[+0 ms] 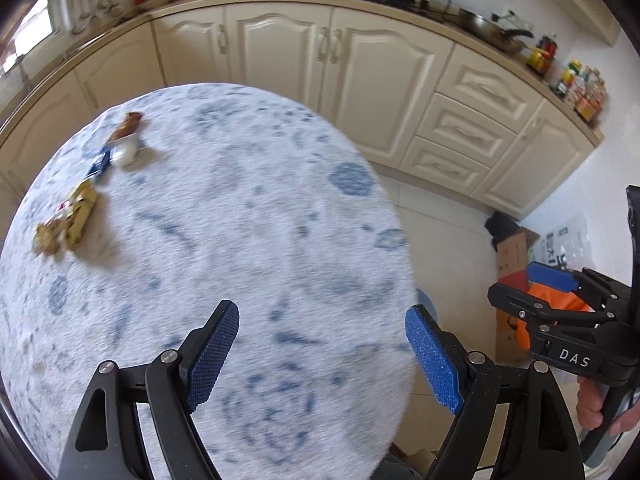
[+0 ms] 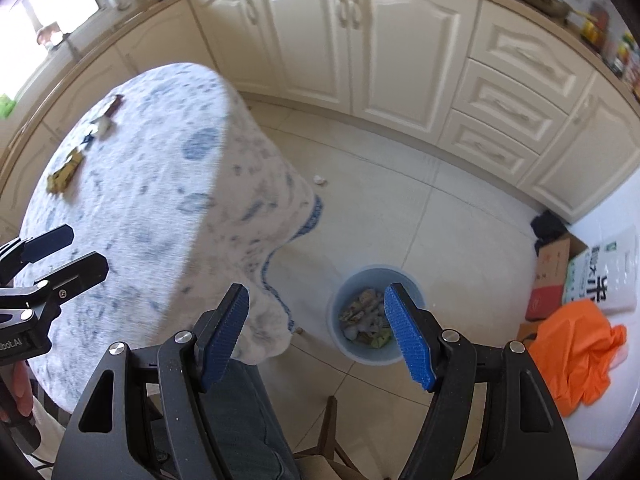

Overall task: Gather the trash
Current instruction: 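Move both open grippers back to the table of trash, then grasp the gold bag with the right gripper while the left grasps the round biscuit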

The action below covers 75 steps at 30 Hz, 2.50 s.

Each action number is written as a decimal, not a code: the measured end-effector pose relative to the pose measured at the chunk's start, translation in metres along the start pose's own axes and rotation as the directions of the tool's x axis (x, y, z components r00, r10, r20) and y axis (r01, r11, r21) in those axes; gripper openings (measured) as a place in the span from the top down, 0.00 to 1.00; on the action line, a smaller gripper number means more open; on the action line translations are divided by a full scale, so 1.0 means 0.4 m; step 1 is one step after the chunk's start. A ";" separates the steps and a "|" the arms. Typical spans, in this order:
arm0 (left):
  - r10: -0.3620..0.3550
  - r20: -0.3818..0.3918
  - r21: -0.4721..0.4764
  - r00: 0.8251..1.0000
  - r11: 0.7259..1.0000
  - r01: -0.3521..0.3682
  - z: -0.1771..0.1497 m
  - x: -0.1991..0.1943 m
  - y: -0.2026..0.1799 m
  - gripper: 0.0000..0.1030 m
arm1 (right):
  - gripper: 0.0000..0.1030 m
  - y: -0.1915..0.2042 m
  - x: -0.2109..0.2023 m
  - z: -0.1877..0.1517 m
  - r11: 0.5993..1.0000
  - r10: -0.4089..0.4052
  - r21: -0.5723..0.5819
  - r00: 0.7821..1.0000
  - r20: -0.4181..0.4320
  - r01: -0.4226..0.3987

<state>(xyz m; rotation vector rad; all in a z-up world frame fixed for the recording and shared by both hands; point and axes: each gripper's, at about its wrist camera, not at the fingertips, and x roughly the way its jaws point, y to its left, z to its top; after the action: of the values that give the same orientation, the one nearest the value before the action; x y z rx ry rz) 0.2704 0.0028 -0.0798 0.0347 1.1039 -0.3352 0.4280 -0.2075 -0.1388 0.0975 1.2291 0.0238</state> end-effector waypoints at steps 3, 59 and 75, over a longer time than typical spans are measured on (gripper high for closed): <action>0.022 0.003 -0.059 1.000 0.998 -0.022 -0.014 -0.032 0.067 0.21 | 0.30 0.061 0.004 0.022 0.999 0.022 -0.048 1.000 0.003 -0.022; 0.171 0.015 -0.519 0.985 0.843 -0.138 -0.009 -0.029 0.785 0.16 | 0.61 0.944 0.309 0.355 0.843 0.175 -0.484 0.971 -0.165 -0.235; 0.127 0.008 -0.502 0.992 0.858 -0.106 0.108 0.081 0.745 0.22 | 0.66 0.765 0.293 0.424 0.898 0.264 -0.326 0.954 -0.140 -0.297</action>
<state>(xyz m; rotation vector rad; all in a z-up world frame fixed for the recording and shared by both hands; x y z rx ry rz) 0.4055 0.2694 -0.1299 -0.3671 1.1153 0.0691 0.6375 0.0948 -0.1658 -0.0327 1.2782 0.5002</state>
